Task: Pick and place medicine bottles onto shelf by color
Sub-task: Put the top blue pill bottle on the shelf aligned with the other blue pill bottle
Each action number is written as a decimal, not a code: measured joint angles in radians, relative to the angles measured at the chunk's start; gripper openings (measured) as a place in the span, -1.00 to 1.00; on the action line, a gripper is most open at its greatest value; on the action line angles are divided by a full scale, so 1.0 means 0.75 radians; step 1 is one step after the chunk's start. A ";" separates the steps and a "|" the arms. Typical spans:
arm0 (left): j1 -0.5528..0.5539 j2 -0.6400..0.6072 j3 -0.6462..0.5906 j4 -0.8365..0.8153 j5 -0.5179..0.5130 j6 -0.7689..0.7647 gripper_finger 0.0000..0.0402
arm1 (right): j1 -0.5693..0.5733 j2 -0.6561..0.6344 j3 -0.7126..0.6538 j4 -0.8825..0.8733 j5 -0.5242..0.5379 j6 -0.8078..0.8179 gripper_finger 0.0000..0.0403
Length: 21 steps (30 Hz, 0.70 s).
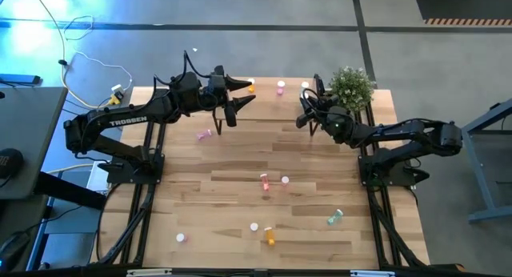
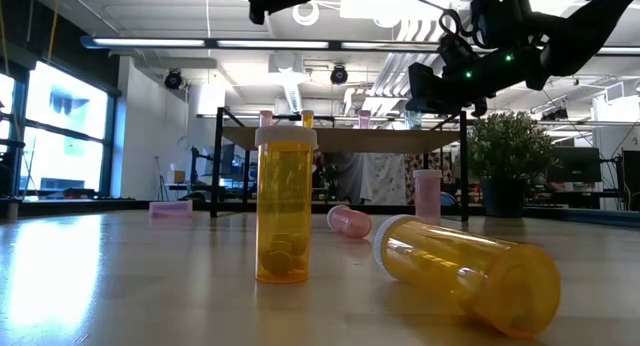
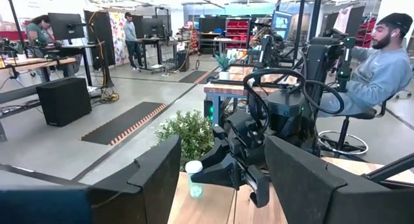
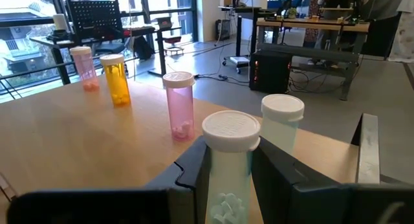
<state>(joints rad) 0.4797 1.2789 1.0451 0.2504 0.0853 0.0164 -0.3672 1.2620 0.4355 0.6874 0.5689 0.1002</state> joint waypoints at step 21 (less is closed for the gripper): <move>0.000 0.000 0.000 0.002 -0.005 0.053 0.07 | 0.022 0.005 0.161 -0.333 0.068 0.115 -0.59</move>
<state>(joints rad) 0.4797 1.2789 1.0451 0.2516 0.0819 0.0563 -0.3508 1.2659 0.5560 0.4374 0.6201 0.1863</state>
